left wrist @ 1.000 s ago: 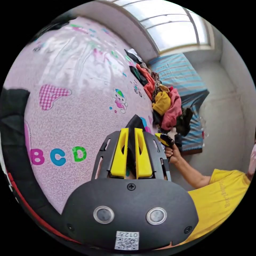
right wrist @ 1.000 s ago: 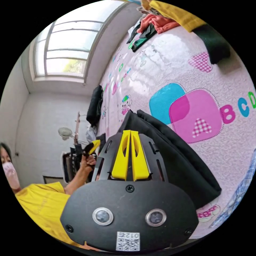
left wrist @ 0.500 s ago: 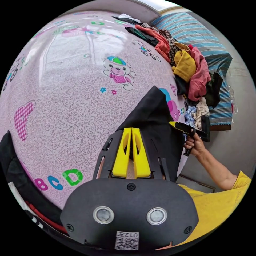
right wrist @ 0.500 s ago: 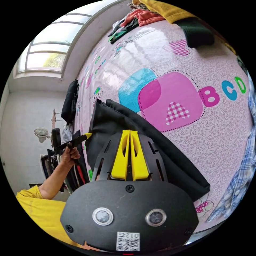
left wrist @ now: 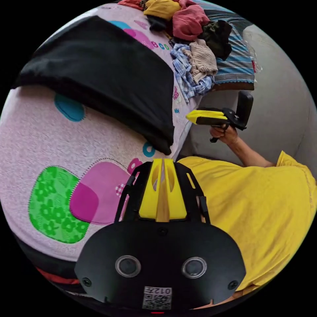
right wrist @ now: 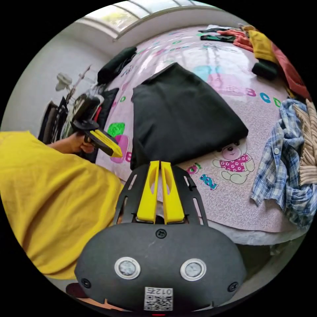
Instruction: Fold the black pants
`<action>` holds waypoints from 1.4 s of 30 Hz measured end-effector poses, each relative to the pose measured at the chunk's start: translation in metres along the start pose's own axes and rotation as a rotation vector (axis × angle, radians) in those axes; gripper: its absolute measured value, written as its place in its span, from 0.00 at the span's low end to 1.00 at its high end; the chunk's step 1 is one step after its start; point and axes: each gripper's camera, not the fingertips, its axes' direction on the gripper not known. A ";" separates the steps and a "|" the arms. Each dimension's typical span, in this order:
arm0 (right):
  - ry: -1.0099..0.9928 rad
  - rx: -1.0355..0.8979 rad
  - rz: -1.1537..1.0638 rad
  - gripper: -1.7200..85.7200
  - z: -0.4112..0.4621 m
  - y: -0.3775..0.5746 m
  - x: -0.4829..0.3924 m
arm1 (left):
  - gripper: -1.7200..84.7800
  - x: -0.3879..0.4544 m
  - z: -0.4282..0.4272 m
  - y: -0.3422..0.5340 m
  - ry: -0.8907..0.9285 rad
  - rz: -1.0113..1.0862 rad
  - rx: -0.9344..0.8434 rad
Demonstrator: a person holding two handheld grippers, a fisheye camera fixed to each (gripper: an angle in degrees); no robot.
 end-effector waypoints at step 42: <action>0.281 -0.162 -0.193 0.10 0.057 -0.098 0.044 | 0.05 0.165 0.049 0.122 -0.471 -0.243 0.270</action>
